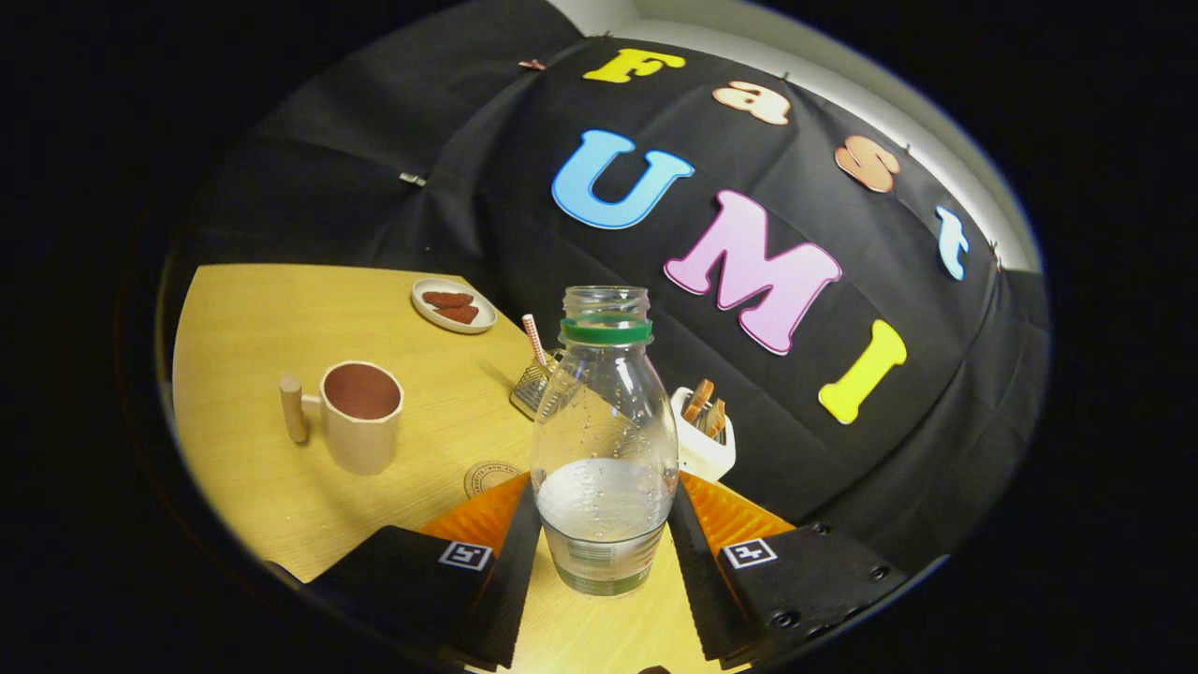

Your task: Take the bottle from table, then pour the juice into the cup, finally place the bottle on the coaster

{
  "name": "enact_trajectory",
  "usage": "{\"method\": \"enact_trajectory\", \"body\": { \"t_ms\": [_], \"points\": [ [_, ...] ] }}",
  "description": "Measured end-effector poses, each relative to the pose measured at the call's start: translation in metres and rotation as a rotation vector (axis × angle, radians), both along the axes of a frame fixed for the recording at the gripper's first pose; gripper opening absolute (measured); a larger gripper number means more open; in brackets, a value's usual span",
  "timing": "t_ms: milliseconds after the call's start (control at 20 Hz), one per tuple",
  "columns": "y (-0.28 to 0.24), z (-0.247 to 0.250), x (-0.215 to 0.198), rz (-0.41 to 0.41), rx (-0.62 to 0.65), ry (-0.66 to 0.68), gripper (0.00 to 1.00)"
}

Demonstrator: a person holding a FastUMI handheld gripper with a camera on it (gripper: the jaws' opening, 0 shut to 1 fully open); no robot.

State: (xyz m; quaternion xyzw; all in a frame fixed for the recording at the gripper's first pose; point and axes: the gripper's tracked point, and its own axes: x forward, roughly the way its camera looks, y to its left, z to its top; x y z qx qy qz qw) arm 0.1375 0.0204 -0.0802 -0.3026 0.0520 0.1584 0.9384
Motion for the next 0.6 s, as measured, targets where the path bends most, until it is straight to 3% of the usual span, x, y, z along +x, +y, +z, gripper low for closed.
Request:
{"method": "enact_trajectory", "body": {
  "t_ms": [600],
  "points": [
    [0.022,-0.023,0.023,0.015,-0.344,-0.027,0.74]
  ]
}}
